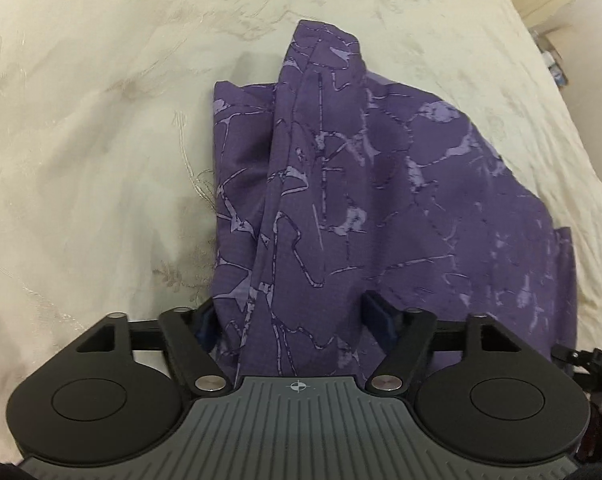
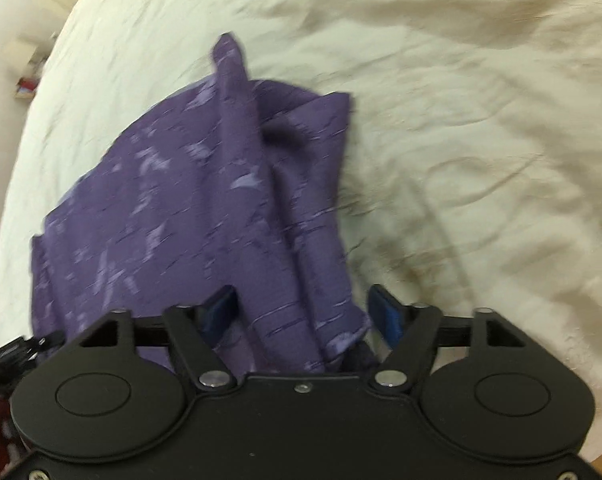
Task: Fold large clothes
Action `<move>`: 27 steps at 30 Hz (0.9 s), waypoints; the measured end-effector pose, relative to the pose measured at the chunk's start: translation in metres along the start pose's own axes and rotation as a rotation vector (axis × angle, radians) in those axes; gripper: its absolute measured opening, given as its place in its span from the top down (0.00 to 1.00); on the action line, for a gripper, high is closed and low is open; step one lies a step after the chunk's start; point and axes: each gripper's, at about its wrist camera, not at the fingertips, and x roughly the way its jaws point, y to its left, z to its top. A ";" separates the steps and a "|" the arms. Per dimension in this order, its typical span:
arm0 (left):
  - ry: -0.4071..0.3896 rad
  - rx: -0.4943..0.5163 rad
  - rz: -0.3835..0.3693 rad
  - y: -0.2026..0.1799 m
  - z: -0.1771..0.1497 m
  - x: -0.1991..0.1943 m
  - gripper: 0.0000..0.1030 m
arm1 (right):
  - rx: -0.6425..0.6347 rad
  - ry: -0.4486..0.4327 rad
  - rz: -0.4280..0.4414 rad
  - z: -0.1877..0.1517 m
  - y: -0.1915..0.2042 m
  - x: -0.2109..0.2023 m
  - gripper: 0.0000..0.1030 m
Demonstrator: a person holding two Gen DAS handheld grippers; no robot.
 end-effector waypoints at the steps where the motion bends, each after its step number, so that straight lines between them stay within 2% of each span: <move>1: -0.004 0.001 -0.004 0.004 -0.003 -0.001 0.26 | 0.006 -0.013 -0.019 -0.002 0.000 0.001 0.18; 3: -0.012 0.001 -0.023 0.013 -0.002 0.002 0.22 | 0.002 -0.034 -0.053 -0.007 0.000 0.004 0.08; 5: -0.018 -0.002 -0.054 0.019 -0.005 0.004 0.20 | 0.012 -0.055 -0.077 -0.009 -0.002 0.010 0.02; 8: -0.033 0.003 -0.103 0.037 -0.005 0.004 0.15 | 0.076 -0.069 -0.074 -0.016 -0.011 0.019 0.01; 13: -0.060 0.063 -0.142 0.040 -0.009 0.008 0.11 | 0.094 -0.118 -0.084 -0.035 -0.002 0.031 0.01; 15: -0.065 0.076 -0.155 0.044 -0.013 0.004 0.11 | 0.113 -0.125 -0.079 -0.036 -0.004 0.028 0.01; 16: -0.067 0.077 -0.161 0.044 -0.021 -0.011 0.11 | 0.121 -0.127 -0.078 -0.037 -0.005 0.027 0.01; 18: -0.059 0.068 -0.168 0.047 -0.017 -0.017 0.11 | 0.142 -0.136 -0.079 -0.039 -0.007 0.019 0.01; 21: -0.078 0.031 -0.160 0.056 -0.014 -0.027 0.11 | 0.181 -0.173 -0.088 -0.035 -0.012 0.009 0.01; 27: -0.237 -0.036 -0.067 0.060 -0.016 -0.070 0.10 | 0.149 -0.213 -0.128 -0.021 -0.008 0.005 0.01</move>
